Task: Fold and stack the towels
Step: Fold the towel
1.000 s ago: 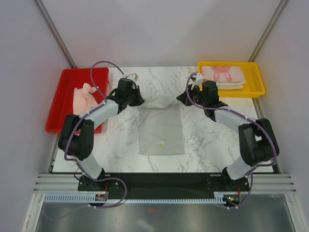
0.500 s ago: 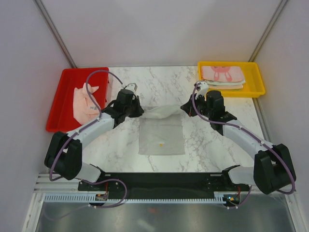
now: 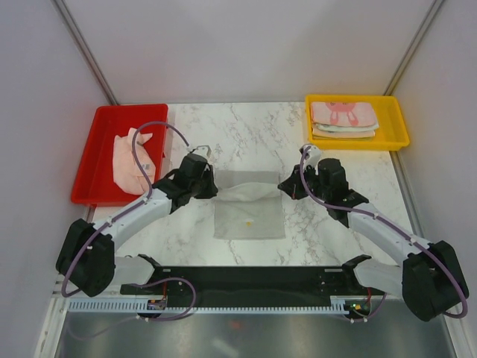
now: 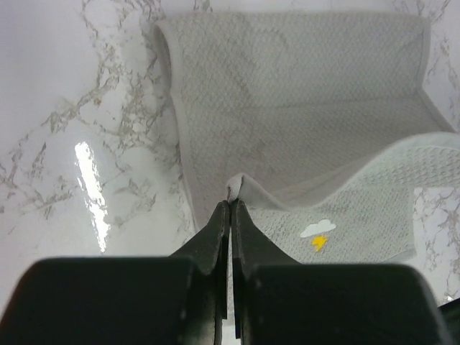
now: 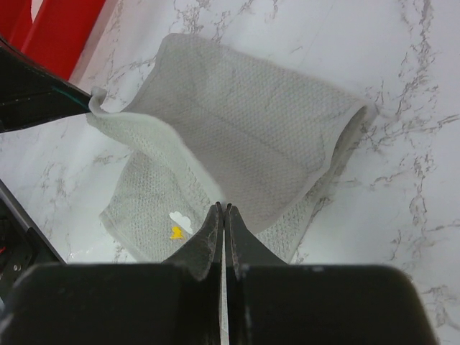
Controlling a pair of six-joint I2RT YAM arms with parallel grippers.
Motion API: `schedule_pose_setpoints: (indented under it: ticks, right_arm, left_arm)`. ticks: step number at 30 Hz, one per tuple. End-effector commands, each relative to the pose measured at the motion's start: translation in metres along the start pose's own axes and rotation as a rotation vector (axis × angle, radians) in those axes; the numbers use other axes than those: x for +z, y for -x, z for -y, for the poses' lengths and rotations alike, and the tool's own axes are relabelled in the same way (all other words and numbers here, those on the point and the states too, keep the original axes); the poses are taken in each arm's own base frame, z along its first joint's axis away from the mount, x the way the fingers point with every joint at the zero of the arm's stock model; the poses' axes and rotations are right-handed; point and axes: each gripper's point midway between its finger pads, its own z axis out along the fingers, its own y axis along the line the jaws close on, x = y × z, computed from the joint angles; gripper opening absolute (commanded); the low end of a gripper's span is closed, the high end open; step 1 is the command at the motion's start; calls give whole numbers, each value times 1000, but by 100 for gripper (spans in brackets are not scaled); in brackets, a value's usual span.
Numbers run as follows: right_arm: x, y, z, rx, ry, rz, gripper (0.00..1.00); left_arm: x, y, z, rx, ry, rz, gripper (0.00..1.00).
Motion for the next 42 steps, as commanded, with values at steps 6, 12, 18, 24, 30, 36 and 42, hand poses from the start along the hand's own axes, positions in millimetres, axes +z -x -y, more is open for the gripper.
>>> schedule_pose_setpoints:
  ticks: [6,12,18,24,30,36,42]
  right_arm:
    - [-8,-15,-8,18,28,-9,0]
    - [-14,-9,-10,11,21,12,0]
    - [-22,6,-18,4,27,52,0]
    - [-32,1,-22,22,44,71,0]
    - [-34,-27,-16,72,43,37,0]
    - [-33,-51,-17,142,77,-1,0]
    - [-33,-75,-6,209,25,-61,0]
  left_arm:
    - [-6,-28,3,-38,-26,-41,2]
    - [-11,-27,6,-44,-45,-29,2]
    - [-27,-14,21,-66,-102,13,2]
    - [-38,-20,25,-93,-131,19,2]
    - [-33,-52,24,-99,-124,-38,2]
    - [-23,-83,12,-96,-83,-97,2]
    - [-23,-93,8,-86,-71,-116,2]
